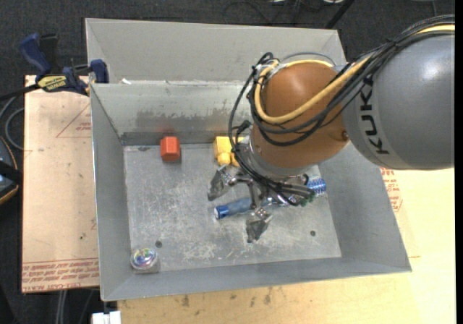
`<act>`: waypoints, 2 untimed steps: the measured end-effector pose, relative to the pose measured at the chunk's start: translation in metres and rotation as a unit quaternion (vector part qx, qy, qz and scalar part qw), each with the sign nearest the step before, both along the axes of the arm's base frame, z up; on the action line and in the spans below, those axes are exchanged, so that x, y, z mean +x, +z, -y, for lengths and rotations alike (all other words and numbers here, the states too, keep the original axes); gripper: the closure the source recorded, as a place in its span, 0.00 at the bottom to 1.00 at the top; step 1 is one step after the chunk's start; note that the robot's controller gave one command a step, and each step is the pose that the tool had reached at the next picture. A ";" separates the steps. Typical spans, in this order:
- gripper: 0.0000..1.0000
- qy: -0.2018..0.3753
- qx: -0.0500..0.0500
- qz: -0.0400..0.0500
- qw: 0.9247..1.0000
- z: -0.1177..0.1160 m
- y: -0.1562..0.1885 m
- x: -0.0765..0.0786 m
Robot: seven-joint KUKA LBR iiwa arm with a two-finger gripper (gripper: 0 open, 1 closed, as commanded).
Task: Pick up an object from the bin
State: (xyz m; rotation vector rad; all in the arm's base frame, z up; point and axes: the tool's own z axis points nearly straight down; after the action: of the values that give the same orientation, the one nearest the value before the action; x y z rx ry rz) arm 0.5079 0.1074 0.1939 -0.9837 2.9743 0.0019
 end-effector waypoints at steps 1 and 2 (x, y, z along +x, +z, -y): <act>0.00 0.050 0.000 -0.002 0.999 0.052 -0.115 0.054; 1.00 0.052 -0.001 -0.002 0.999 0.051 -0.112 0.054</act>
Offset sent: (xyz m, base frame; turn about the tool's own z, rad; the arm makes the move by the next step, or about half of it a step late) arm 0.0521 -0.0516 -0.1136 -0.1078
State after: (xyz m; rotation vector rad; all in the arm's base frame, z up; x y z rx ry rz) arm 0.5616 0.0567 0.0820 -1.1373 2.9232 0.0016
